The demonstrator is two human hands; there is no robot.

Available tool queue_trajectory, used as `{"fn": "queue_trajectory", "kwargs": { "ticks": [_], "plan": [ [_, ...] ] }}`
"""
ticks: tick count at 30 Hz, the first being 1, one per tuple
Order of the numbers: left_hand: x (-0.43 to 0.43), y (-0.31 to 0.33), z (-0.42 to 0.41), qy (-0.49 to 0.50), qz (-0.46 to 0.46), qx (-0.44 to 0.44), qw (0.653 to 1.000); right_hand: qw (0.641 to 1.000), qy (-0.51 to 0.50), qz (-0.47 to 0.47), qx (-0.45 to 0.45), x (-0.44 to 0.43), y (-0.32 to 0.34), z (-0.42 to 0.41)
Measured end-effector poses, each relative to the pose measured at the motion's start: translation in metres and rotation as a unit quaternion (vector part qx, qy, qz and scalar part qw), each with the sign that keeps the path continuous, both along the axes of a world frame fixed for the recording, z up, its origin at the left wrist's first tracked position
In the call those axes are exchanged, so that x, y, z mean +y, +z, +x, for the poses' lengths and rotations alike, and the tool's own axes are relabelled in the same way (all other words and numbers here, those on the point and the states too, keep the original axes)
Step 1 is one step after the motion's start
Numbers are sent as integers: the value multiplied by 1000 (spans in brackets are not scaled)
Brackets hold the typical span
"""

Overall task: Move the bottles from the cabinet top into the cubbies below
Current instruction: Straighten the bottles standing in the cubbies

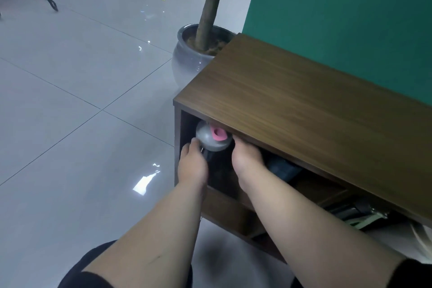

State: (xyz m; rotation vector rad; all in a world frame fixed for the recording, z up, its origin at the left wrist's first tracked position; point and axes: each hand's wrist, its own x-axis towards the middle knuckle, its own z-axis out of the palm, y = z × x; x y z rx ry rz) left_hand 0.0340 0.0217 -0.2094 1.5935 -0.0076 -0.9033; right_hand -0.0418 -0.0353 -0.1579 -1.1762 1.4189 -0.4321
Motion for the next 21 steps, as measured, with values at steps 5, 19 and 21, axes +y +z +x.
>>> {"fn": "queue_trajectory", "kwargs": {
  "ticks": [5,19,21],
  "plan": [
    [-6,4,7,6,-16,-9,1000,999,44,-12,-14,-16,-21,14],
    [-14,-2,17,1,-28,44,999,999,-3,-17,-49,4,-47,22],
    [-16,-2,17,1,-27,38,999,998,-6,-22,-55,4,-47,21]
  ]
}}
